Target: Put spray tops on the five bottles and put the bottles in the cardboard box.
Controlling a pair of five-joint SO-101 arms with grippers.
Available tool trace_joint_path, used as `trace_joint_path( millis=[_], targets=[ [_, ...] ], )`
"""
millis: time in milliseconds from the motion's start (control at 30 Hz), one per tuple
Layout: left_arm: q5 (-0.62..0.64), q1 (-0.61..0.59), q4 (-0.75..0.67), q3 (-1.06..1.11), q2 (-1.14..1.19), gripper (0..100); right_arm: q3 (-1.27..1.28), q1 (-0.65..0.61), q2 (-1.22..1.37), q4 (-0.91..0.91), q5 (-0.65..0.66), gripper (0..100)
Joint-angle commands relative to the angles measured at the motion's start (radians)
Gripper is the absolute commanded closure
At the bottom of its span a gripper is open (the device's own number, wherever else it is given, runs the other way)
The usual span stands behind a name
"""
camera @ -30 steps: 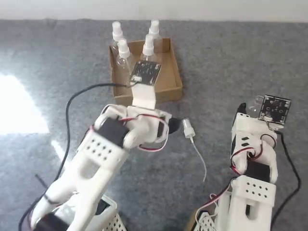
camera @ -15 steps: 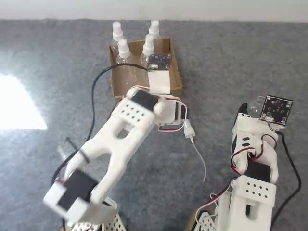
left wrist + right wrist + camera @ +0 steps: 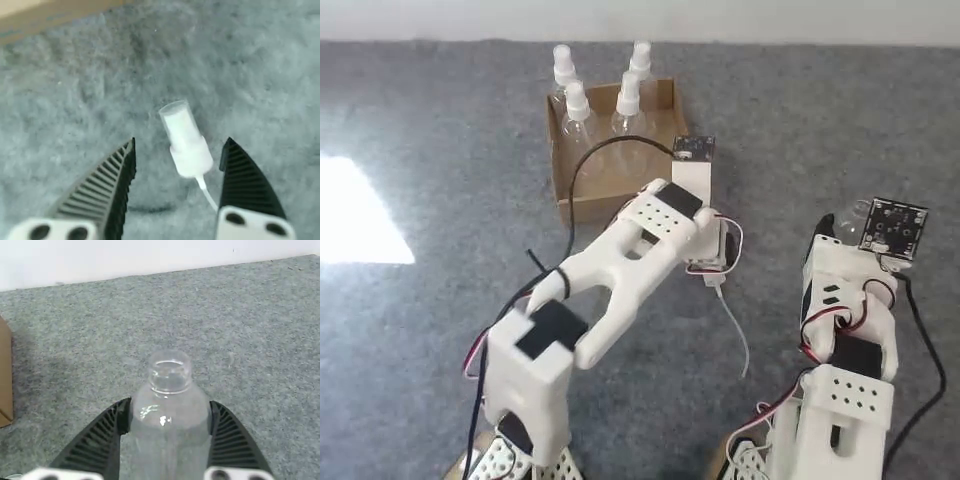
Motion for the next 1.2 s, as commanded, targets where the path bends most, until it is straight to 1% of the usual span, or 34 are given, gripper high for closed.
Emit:
trace_joint_path(
  millis=[0,267,467,667,833,900,1000,1167],
  targets=[
    [0.021,0.006,0.002,-0.082,0.044,75,-0.08,0.012,-0.033,0.001,-0.009,88.1],
    [0.023,0.003,0.006,-0.154,0.149,75,-0.08,0.012,-0.033,0.001,-0.009,88.1],
    [0.018,0.002,0.006,-0.173,0.163,86,-0.08,0.01,-0.033,0.001,-0.009,88.1],
    [0.015,0.002,0.011,-0.17,0.164,88,-0.078,0.01,-0.033,0.001,-0.009,88.1],
    [-0.057,0.0,0.026,-0.17,0.161,89,-0.077,0.01,-0.033,0.001,-0.009,88.1],
    [-0.069,-0.003,0.028,-0.17,0.158,91,-0.077,0.01,-0.033,0.001,-0.009,88.1],
    [-0.071,-0.021,0.028,-0.168,0.155,99,-0.077,0.01,-0.033,0.001,-0.009,88.2],
    [-0.133,-0.02,0.074,-0.173,0.153,99,-0.077,0.01,-0.033,0.001,-0.009,88.3]
  ],
)
